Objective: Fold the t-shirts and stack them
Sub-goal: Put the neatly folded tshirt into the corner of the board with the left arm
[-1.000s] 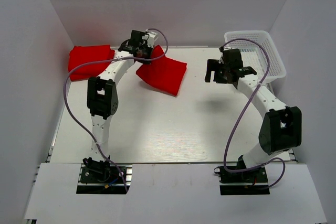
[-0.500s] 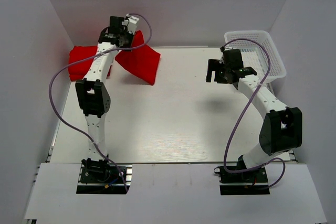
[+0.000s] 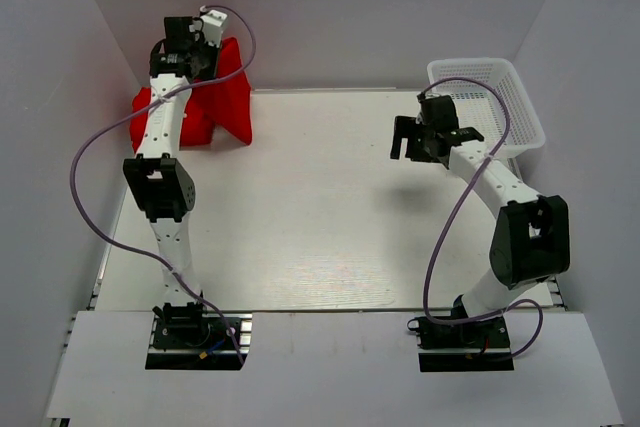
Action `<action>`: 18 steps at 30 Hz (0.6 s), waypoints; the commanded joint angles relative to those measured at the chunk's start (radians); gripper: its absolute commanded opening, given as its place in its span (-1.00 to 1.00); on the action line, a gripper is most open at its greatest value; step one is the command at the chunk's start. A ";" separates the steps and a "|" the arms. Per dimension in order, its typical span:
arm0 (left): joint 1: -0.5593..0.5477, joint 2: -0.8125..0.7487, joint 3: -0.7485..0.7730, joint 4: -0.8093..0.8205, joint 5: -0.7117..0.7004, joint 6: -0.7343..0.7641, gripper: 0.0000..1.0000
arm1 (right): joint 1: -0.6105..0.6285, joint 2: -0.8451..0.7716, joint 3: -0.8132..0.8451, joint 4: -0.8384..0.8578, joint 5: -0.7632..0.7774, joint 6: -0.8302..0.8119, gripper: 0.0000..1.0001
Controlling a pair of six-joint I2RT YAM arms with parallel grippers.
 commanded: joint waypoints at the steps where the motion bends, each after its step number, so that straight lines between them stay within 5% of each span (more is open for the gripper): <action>1: 0.041 -0.116 0.065 0.037 0.047 0.021 -1.00 | 0.004 0.016 0.034 0.017 0.003 0.013 0.81; 18: 0.233 -0.126 0.013 0.115 0.030 0.021 -1.00 | 0.013 0.108 0.116 -0.018 -0.042 0.034 0.81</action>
